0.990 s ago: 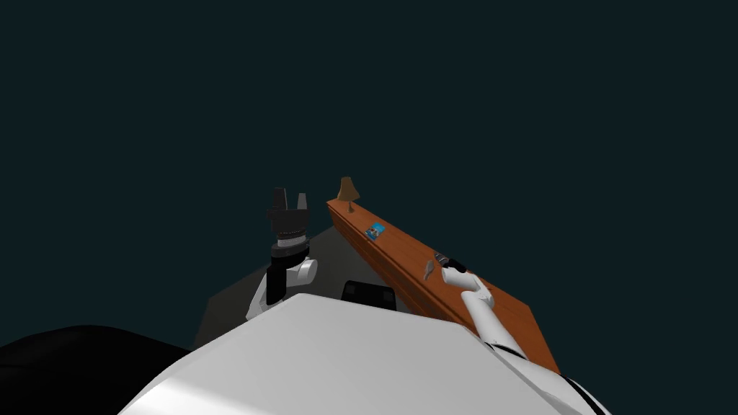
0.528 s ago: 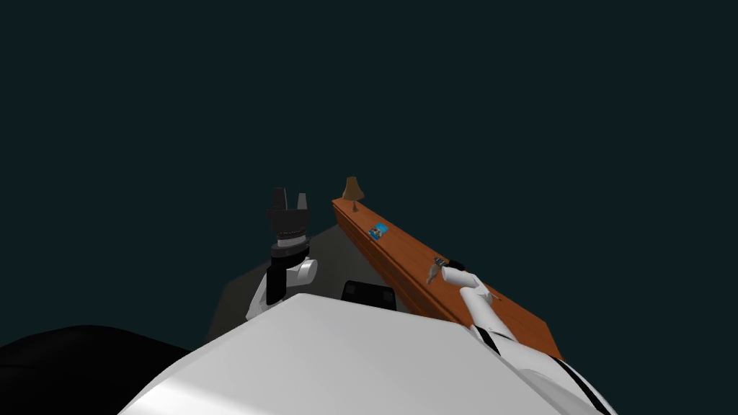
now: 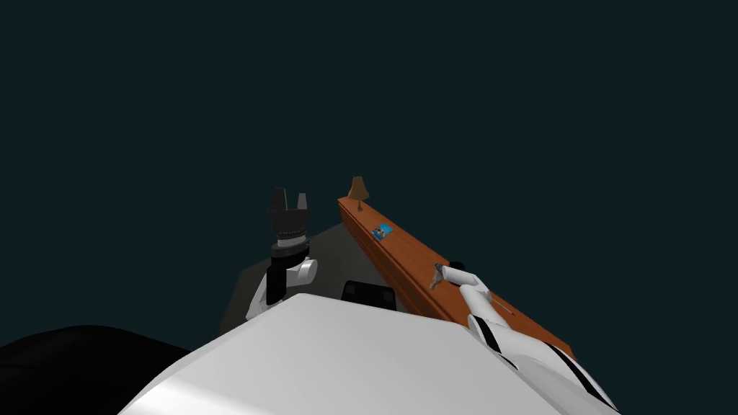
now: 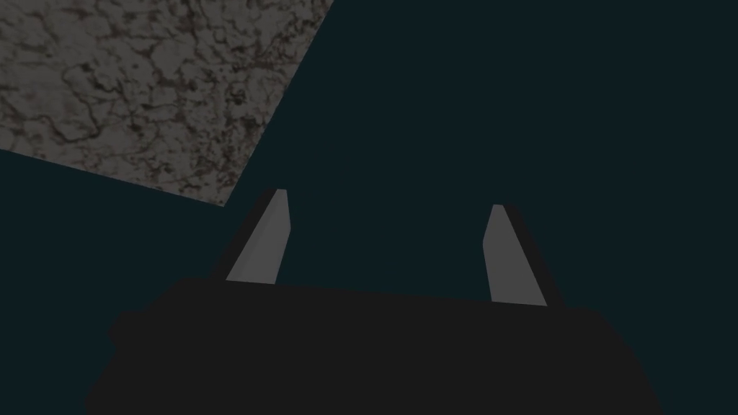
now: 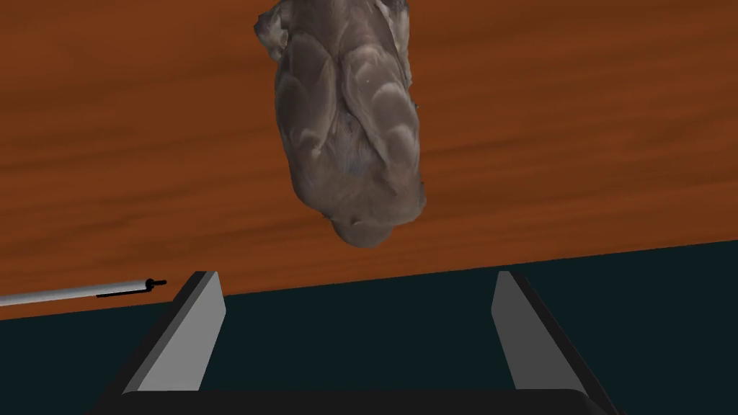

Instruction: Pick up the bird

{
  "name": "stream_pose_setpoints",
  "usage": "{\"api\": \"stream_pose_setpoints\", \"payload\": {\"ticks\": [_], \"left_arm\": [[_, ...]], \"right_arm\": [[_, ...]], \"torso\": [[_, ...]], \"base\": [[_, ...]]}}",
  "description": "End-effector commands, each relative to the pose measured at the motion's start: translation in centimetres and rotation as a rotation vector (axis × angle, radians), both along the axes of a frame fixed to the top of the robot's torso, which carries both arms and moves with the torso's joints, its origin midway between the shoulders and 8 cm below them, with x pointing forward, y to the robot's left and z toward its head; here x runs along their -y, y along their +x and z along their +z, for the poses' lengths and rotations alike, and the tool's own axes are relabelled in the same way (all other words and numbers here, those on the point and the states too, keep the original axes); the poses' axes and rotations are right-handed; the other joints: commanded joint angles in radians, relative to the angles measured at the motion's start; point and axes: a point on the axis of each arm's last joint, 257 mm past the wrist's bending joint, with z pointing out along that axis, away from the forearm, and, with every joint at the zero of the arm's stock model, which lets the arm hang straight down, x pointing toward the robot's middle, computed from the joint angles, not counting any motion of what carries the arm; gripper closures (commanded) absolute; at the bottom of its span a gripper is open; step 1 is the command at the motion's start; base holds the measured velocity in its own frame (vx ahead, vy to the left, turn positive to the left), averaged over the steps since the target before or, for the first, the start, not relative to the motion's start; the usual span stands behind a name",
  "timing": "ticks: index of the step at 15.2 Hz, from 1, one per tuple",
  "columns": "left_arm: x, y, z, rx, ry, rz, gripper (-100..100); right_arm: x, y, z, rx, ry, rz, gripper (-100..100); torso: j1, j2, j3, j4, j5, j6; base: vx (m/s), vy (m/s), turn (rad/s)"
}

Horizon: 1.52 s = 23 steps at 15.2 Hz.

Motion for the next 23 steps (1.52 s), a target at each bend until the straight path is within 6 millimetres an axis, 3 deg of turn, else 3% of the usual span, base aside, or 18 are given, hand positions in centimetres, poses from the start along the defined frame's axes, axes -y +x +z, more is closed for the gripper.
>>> {"api": "stream_pose_setpoints", "payload": {"ticks": [1, 12, 15, 19, 20, 21, 23], "left_arm": [[0.0, 0.0, 0.0, 0.0, 0.0, 0.0, 0], [0.0, 0.0, 0.0, 0.0, 0.0, 0.0, 0], [0.0, 0.0, 0.0, 0.0, 0.0, 0.0, 0], [0.0, 0.0, 0.0, 0.0, 0.0, 0.0, 0], [0.0, 0.0, 0.0, 0.0, 0.0, 0.0, 0], [0.0, 0.0, 0.0, 0.0, 0.0, 0.0, 0], [0.0, 0.0, 0.0, 0.0, 0.0, 0.0, 0]], "right_arm": [[0.0, -1.3, -0.9, -0.047, 0.015, -0.01, -100], [-0.7, -6.4, -3.0, -0.254, 0.102, -0.058, -100], [-0.7, -6.5, -3.1, -0.259, 0.105, -0.059, -100], [-2.4, -8.2, -5.2, -0.262, 0.107, -0.072, -100], [-2.0, -7.7, -4.6, -0.265, 0.106, -0.066, -100], [-2.0, -7.7, -4.7, -0.262, 0.106, -0.068, 100], [-1.9, -7.9, -4.7, -0.265, 0.104, -0.07, 100]], "torso": [[0.0, 0.0, 0.0, 0.0, 0.0, 0.0], [0.0, 0.0, 0.0, 0.0, 0.0, 0.0], [0.0, 0.0, 0.0, 0.0, 0.0, 0.0], [-0.004, -0.003, -0.001, -0.001, -0.001, 0.001], [-0.005, -0.003, -0.002, -0.001, -0.001, 0.001], [-0.002, -0.002, -0.001, -0.001, -0.001, 0.001], [0.0, -0.001, -0.001, 0.0, -0.002, -0.001]], "base": [[-0.011, -0.015, 0.121], [-0.009, -0.014, 0.126], [-0.009, -0.018, 0.073], [0.03, -0.068, 0.042], [-0.011, -0.017, 0.043], [-0.009, 0.003, 0.013], [-0.002, -0.001, -0.005]]}}
